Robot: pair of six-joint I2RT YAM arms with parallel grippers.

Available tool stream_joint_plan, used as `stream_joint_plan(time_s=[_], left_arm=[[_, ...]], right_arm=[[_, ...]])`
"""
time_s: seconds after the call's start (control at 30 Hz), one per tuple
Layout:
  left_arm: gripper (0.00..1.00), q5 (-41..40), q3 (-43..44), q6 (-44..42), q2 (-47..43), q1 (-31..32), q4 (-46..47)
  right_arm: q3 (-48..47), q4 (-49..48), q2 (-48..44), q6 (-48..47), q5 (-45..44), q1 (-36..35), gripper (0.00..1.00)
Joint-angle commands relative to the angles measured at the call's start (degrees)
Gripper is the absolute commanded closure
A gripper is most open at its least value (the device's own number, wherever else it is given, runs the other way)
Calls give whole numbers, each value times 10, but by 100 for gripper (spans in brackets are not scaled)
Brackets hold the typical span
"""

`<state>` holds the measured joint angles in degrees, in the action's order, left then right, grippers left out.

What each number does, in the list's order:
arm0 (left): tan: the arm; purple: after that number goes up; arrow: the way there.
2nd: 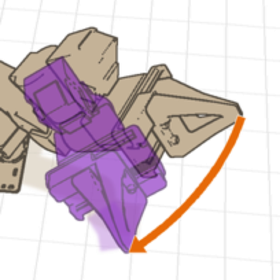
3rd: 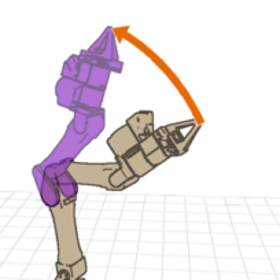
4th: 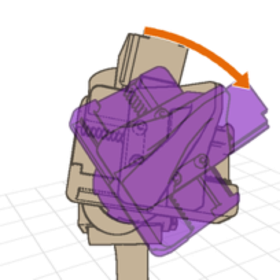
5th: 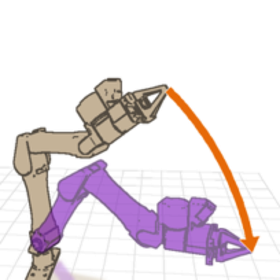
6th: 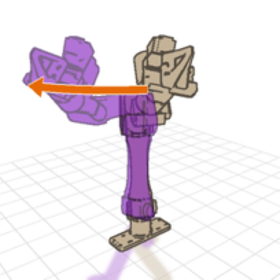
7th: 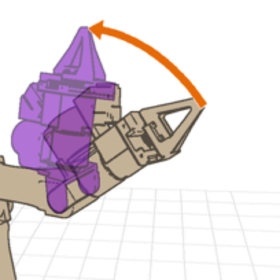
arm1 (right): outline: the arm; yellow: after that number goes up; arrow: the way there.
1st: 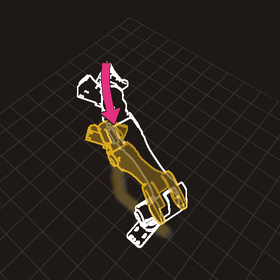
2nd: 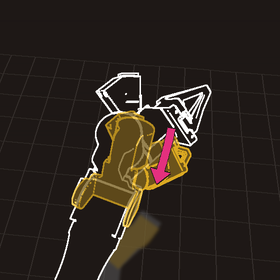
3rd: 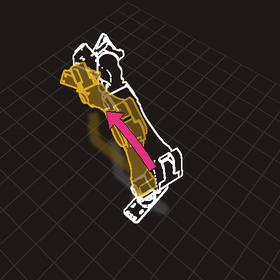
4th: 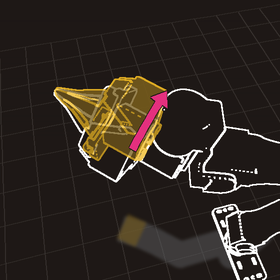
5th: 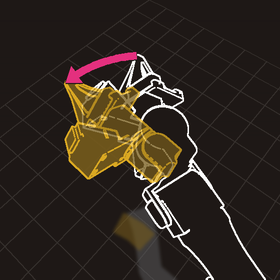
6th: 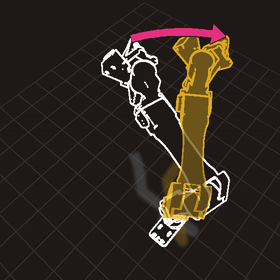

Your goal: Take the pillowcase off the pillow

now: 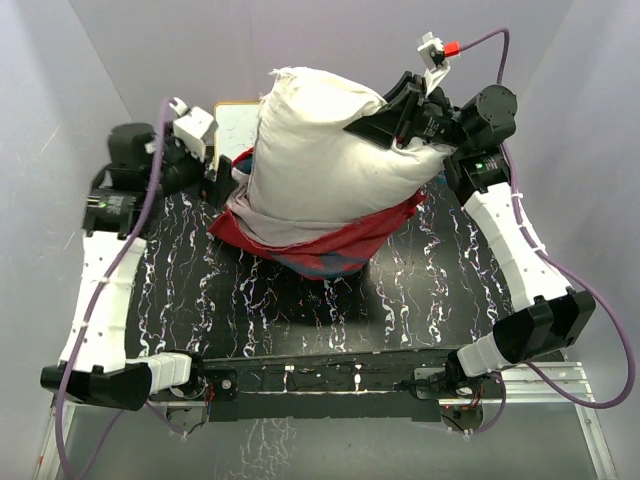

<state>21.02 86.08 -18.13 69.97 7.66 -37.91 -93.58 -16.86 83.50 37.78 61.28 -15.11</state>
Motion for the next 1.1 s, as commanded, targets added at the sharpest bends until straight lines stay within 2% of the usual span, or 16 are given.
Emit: stream_joint_plan(time_s=[0.0, 0.1, 0.2, 0.4, 0.57, 0.7, 0.8, 0.87, 0.93, 1.03, 1.07], left_arm=[[3, 188, 182, 43, -16, -2, -56], [3, 243, 286, 119, 19, -2, -30], [3, 284, 338, 178, 59, -2, -5], [3, 340, 321, 201, 82, -2, 27], [3, 351, 317, 179, 108, -2, 18], [7, 369, 306, 162, 123, 5, -10], [13, 379, 269, 163, 118, 34, -4], [23, 379, 242, 161, 112, 66, 1], [41, 382, 221, 161, 110, 98, 6], [88, 387, 210, 157, 106, 116, 12], [99, 379, 210, 157, 102, 116, 16]], right_arm=[[-66, -22, -2, -19, -68, -32, 92], [-113, 95, 25, -98, -105, -82, 92], [-139, 119, 48, -112, -109, -119, 92], [-190, 184, 72, -160, -96, -166, 92], [-217, 178, 89, -163, -30, -190, 92], [-258, 219, 112, -178, -28, -211, 92], [-270, 220, 119, -172, -41, -218, 92], [-285, 225, 128, -166, -40, -219, 92], [-304, 231, 138, -162, -41, -219, 92], [-330, 237, 153, -154, -52, -217, 92], [-339, 240, 156, -153, -59, -215, 91]])
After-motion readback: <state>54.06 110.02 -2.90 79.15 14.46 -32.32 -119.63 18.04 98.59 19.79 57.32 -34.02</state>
